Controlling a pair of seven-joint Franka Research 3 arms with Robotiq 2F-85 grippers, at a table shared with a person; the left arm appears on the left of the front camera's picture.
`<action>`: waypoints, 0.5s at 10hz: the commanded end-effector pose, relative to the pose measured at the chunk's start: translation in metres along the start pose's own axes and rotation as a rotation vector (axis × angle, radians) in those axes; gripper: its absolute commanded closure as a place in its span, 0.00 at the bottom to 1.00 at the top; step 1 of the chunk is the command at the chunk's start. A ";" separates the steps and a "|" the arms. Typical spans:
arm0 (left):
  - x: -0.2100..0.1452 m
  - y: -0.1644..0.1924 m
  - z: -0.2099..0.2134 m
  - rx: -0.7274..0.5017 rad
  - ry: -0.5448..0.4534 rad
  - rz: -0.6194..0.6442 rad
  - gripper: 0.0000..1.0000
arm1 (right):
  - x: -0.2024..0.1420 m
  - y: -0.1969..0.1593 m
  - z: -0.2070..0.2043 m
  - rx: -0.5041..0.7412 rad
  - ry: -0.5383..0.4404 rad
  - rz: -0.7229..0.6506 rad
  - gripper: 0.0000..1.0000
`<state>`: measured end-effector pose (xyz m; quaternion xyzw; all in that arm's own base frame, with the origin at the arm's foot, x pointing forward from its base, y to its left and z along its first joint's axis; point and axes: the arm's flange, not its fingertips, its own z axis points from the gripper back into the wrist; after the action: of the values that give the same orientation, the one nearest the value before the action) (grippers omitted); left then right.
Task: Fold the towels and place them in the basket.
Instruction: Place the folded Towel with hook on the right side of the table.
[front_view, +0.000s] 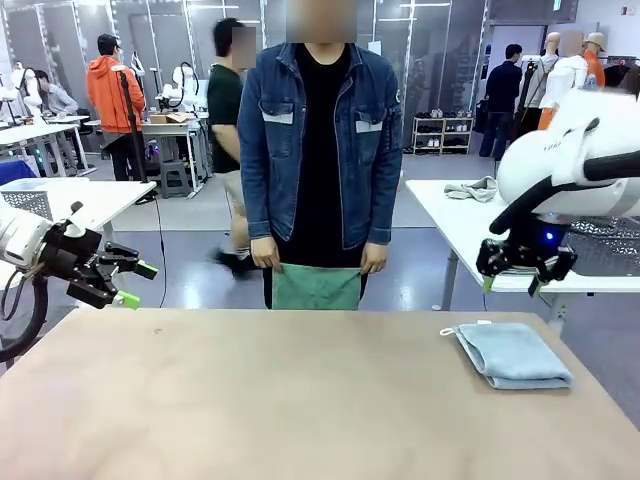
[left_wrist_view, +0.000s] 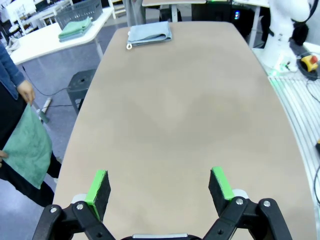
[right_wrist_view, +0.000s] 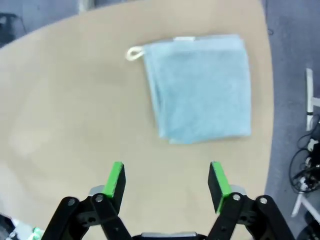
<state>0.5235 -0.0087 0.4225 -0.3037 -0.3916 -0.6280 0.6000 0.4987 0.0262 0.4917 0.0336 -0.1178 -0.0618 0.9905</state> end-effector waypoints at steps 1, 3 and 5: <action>0.002 -0.001 0.000 0.002 0.001 -0.002 0.00 | -0.053 0.027 0.053 -0.031 -0.099 0.005 0.17; 0.002 -0.001 0.000 0.002 0.001 -0.002 0.00 | -0.088 0.040 0.094 0.036 -0.169 0.049 0.17; 0.002 -0.001 0.000 0.002 0.001 -0.002 0.00 | -0.105 0.035 0.118 0.097 -0.146 0.096 0.17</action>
<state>0.5234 -0.0086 0.4225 -0.3037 -0.3916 -0.6279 0.6001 0.3757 0.0796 0.5929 0.0467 -0.2102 -0.0266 0.9762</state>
